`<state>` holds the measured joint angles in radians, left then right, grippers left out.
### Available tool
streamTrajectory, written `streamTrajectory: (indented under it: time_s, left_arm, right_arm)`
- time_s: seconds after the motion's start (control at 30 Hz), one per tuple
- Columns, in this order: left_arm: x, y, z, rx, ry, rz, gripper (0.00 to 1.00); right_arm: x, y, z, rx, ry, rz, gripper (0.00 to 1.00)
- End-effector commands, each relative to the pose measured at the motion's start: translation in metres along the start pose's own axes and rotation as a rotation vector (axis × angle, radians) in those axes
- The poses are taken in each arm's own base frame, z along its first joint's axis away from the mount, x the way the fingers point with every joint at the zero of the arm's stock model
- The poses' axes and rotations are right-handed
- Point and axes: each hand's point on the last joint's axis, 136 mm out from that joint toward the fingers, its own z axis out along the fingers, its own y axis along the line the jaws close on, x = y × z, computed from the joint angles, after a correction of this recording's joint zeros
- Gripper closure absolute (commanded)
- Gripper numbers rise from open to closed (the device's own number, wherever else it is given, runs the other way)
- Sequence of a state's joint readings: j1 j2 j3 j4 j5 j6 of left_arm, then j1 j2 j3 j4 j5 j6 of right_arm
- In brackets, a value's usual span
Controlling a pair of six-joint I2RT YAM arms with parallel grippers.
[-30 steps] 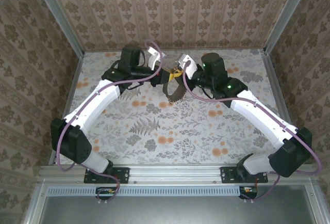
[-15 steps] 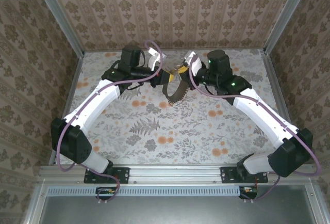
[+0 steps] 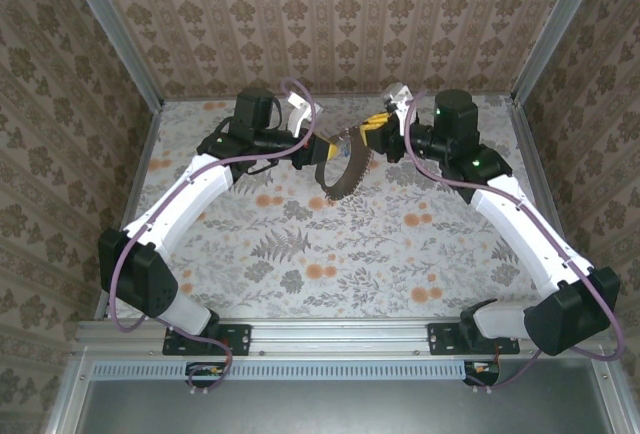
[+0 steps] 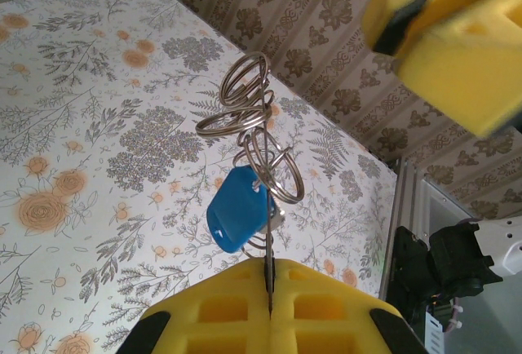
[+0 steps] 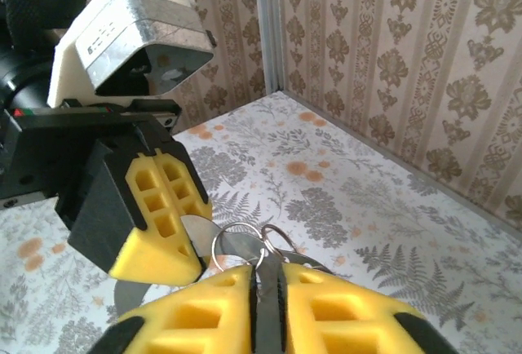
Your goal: Put the keys on the keyring
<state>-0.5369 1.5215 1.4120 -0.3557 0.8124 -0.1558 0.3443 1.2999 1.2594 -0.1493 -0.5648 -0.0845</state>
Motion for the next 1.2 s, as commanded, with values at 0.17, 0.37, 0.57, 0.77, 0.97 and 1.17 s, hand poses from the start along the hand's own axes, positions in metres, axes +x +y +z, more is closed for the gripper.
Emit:
streamTrajectory:
  time_s: [0.17,0.37,0.57,0.77,0.97,1.17]
  left_arm:
    - [-0.012,-0.024,-0.009,0.068,-0.019,0.072,1.00]
    - [-0.007,-0.020,-0.011,0.106,0.031,0.049,1.00]
    - [0.011,0.010,-0.011,0.083,0.123,-0.092,1.00]
    - [0.046,0.052,-0.009,-0.002,0.237,-0.224,1.00]
    - [0.054,0.052,-0.007,0.022,0.271,-0.249,1.00]
    - [0.055,0.042,-0.001,0.068,0.288,-0.234,1.00]
  right_arm:
    - [0.004,0.012,-0.003,0.064,0.032,-0.091,0.49]
    - [0.009,0.007,-0.002,0.111,0.089,-0.176,0.48]
    - [-0.001,-0.002,-0.001,0.111,0.101,-0.181,0.50]
    - [0.006,0.000,0.008,0.032,0.069,-0.098,0.52]
    - [0.032,0.011,0.021,-0.078,0.135,-0.055,0.53]
    - [0.061,0.019,0.047,-0.174,0.244,-0.032,0.52]
